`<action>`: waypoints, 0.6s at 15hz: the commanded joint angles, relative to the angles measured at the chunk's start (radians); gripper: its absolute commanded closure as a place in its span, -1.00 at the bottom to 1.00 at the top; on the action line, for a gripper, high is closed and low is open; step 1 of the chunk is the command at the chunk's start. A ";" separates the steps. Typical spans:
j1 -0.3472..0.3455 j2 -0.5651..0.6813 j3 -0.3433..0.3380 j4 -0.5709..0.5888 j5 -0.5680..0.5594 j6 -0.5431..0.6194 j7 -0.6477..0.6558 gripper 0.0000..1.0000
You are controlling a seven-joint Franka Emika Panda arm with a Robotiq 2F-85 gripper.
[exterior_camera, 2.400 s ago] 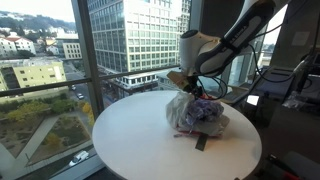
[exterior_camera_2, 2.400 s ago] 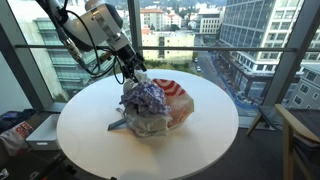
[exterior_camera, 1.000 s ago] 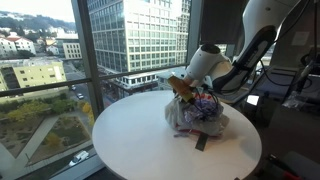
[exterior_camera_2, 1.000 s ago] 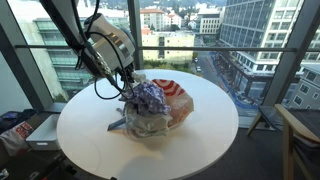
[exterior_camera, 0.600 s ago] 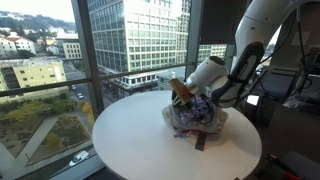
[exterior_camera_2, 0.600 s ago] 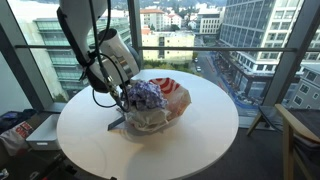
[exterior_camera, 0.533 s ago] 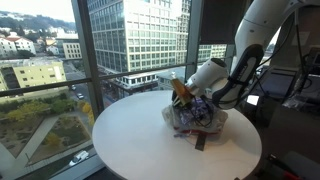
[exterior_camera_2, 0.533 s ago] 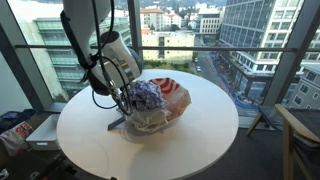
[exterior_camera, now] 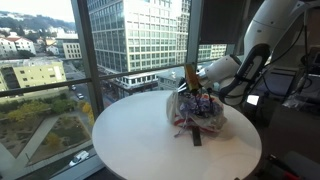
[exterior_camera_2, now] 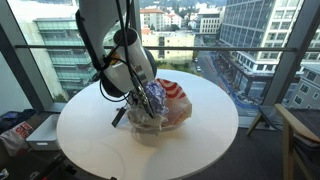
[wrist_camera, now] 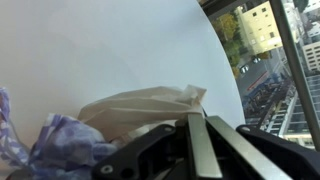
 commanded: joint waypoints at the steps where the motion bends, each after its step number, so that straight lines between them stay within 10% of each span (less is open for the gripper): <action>1: -0.010 -0.114 0.001 -0.037 -0.002 0.047 -0.001 0.99; 9: 0.012 -0.331 0.001 -0.075 0.003 -0.006 -0.062 0.99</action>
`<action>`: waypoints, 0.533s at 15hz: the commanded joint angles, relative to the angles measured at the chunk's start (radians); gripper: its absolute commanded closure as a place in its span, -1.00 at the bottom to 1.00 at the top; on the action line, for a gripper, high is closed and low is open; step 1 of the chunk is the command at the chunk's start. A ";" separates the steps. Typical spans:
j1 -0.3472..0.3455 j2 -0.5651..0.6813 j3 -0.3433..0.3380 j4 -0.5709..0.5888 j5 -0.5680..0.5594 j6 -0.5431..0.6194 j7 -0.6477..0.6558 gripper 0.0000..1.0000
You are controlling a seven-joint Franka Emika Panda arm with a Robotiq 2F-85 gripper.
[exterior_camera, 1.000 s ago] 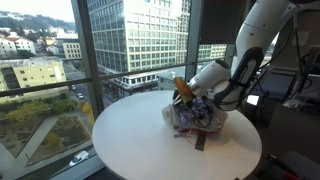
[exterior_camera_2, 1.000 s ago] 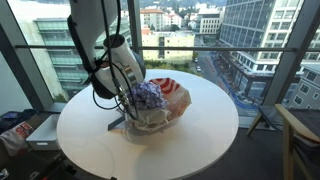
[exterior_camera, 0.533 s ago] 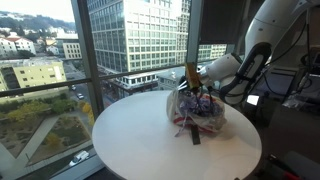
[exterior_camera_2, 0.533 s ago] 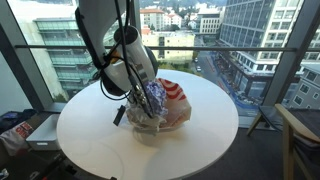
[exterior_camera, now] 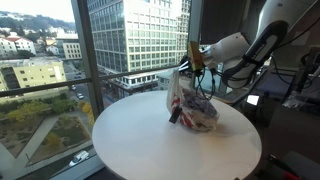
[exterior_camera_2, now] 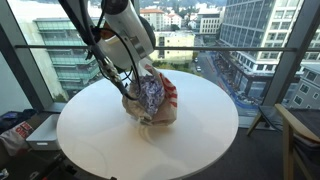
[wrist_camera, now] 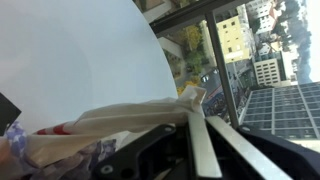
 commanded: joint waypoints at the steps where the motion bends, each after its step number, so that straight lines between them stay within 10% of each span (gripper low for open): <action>1: 0.013 -0.112 0.004 -0.025 -0.007 -0.025 -0.016 0.99; 6: 0.020 -0.012 0.039 0.031 -0.096 -0.086 0.041 0.91; 7: 0.018 0.001 0.049 0.036 -0.125 -0.095 0.058 0.46; 8: 0.015 0.008 0.059 0.039 -0.168 -0.109 0.075 0.42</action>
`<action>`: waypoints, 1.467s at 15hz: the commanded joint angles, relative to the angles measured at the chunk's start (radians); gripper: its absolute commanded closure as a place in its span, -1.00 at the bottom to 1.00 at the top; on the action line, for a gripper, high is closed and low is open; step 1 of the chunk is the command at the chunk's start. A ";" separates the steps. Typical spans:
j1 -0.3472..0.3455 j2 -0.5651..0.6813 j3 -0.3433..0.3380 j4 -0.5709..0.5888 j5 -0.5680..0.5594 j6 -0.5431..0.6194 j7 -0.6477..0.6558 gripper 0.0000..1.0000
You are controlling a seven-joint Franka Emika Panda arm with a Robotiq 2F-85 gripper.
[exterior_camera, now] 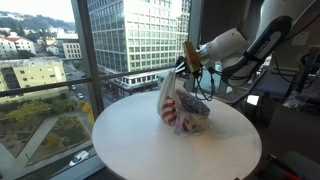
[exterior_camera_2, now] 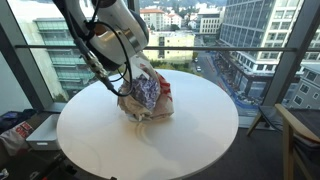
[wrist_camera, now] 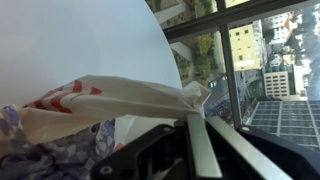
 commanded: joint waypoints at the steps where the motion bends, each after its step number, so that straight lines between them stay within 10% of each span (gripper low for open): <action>1: 0.001 0.033 0.030 0.038 -0.107 -0.074 0.070 0.39; 8: -0.034 -0.080 0.098 -0.083 -0.242 -0.422 0.203 -0.65; 14: 0.097 -0.128 0.049 -0.238 0.330 -0.623 -0.253 -1.00; 17: -0.042 -0.098 0.265 -0.245 0.579 -0.689 -0.497 -1.00; 22: -0.134 -0.128 0.416 -0.179 0.962 -0.909 -0.847 -1.00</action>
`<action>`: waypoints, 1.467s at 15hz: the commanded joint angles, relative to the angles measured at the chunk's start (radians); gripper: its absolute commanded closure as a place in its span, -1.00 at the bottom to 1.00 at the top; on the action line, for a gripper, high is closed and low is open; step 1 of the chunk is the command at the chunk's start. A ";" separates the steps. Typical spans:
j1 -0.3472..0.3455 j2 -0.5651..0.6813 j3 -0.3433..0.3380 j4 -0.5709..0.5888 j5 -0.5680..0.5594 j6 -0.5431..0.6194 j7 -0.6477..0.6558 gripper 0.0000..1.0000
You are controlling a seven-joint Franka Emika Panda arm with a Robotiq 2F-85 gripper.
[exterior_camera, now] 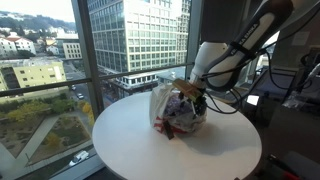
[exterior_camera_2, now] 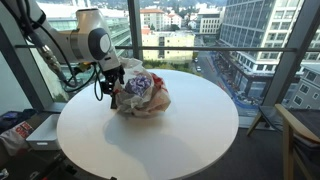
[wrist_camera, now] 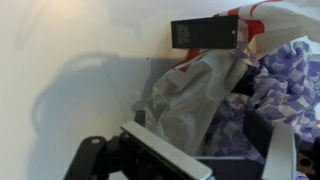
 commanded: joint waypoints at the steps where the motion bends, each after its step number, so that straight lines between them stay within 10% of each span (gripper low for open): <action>1: 0.083 -0.040 -0.076 0.058 0.247 -0.159 -0.245 -1.00; 10: 0.232 0.054 -0.284 0.195 0.317 -0.435 -0.415 -1.00; 22: 0.342 0.163 -0.380 0.241 0.273 -0.353 -0.386 -1.00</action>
